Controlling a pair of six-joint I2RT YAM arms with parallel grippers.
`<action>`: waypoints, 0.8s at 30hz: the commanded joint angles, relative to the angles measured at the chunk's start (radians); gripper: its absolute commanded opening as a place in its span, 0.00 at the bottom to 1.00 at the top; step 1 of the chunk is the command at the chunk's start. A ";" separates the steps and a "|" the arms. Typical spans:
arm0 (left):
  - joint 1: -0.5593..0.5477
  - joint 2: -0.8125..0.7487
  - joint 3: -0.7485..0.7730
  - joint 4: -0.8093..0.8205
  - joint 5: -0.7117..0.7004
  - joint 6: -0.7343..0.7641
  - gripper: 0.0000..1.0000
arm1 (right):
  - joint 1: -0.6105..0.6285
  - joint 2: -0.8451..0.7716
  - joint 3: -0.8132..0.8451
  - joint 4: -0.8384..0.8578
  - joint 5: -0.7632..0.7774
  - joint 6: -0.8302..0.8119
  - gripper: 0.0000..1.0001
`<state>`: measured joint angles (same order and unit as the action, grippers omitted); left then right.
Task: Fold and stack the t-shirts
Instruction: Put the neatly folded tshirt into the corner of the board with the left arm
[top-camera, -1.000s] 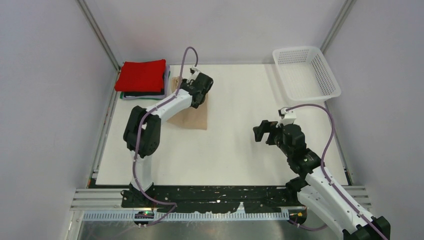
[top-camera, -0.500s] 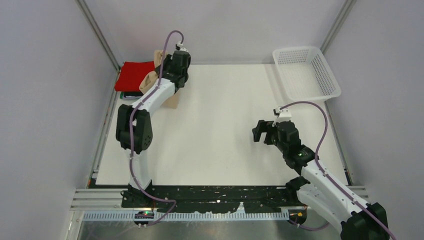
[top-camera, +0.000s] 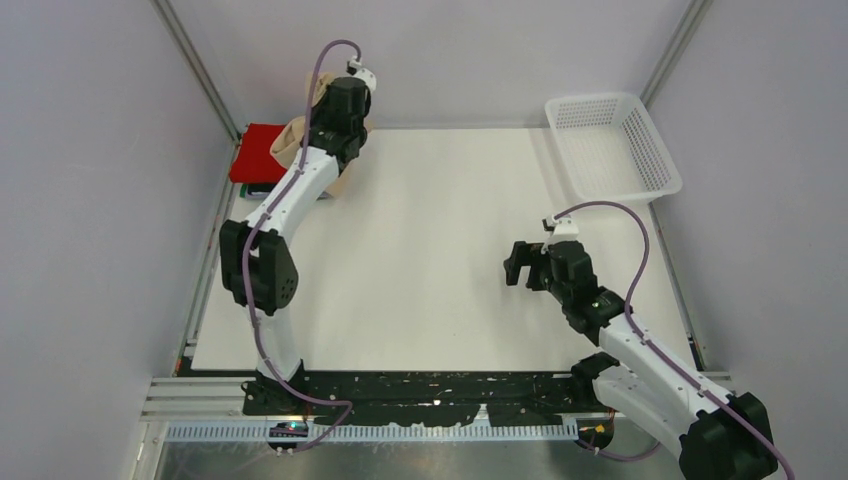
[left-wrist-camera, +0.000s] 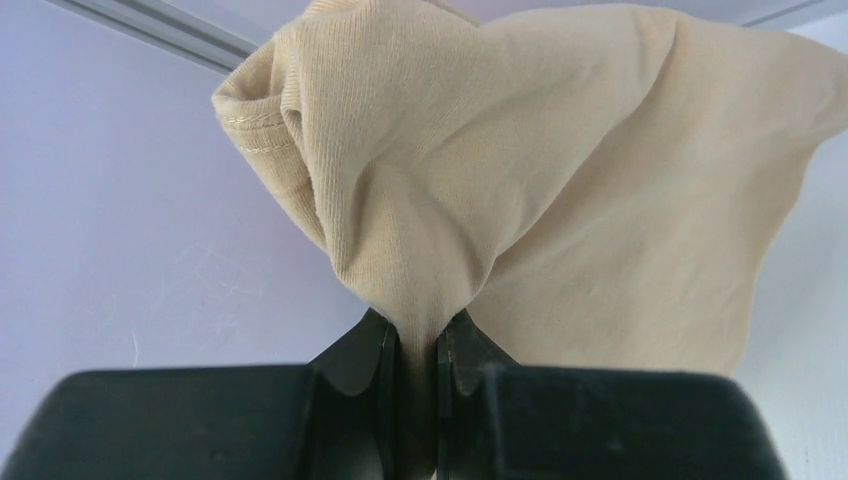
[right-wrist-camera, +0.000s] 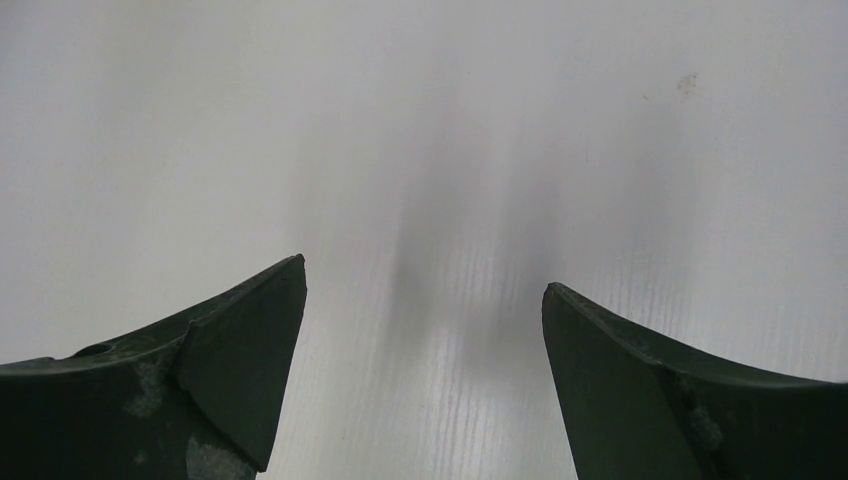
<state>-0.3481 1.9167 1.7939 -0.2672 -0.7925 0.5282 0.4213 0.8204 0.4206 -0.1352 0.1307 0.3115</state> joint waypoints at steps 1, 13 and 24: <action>0.023 -0.067 0.131 -0.005 0.039 -0.024 0.00 | -0.003 0.016 0.046 0.032 0.003 -0.014 0.95; 0.163 0.099 0.326 -0.152 0.148 -0.129 0.00 | -0.003 0.061 0.077 -0.003 0.061 -0.019 0.95; 0.312 0.330 0.529 -0.265 0.257 -0.217 0.00 | -0.003 0.104 0.132 -0.068 0.122 -0.040 0.96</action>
<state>-0.0792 2.2078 2.2089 -0.5037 -0.5732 0.3622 0.4213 0.9173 0.4988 -0.2001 0.2039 0.2897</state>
